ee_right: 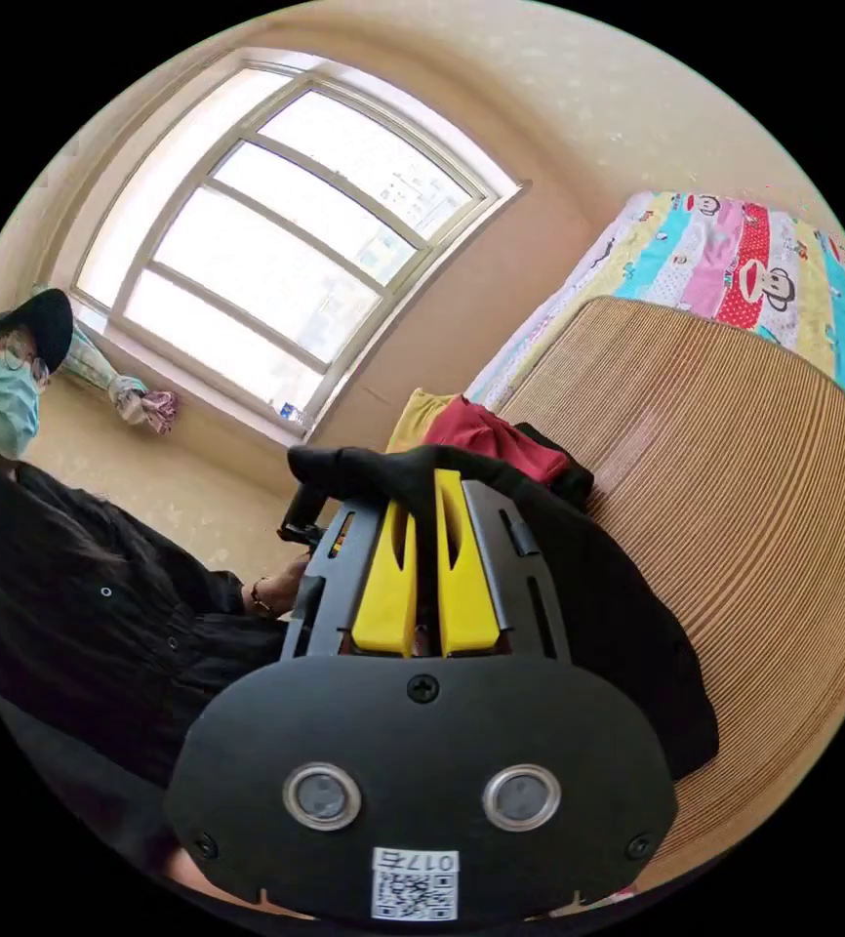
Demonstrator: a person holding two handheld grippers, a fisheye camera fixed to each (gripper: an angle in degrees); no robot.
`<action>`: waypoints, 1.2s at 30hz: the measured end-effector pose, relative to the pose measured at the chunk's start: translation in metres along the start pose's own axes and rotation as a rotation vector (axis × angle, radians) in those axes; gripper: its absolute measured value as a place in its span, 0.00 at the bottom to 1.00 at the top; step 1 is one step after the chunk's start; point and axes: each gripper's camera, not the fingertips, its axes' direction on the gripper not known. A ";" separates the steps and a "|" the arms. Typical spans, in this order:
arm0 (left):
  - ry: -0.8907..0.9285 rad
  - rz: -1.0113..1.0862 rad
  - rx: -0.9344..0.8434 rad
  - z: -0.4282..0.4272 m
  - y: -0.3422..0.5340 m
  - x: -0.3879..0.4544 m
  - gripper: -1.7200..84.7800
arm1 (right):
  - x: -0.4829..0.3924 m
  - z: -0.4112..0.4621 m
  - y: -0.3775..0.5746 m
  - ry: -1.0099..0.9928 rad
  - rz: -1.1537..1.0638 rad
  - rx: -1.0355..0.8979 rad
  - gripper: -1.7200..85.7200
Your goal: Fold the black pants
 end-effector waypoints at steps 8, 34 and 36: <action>0.038 0.448 0.151 -0.023 0.035 0.104 0.26 | -0.153 -0.167 0.004 0.096 -0.191 0.393 0.08; 0.092 1.104 1.169 -0.124 0.186 0.442 0.08 | -0.544 -0.434 0.000 0.358 -0.681 0.944 0.07; 0.297 1.082 1.111 -0.142 0.166 0.450 0.08 | -0.557 -0.448 0.027 0.435 -0.697 1.027 0.07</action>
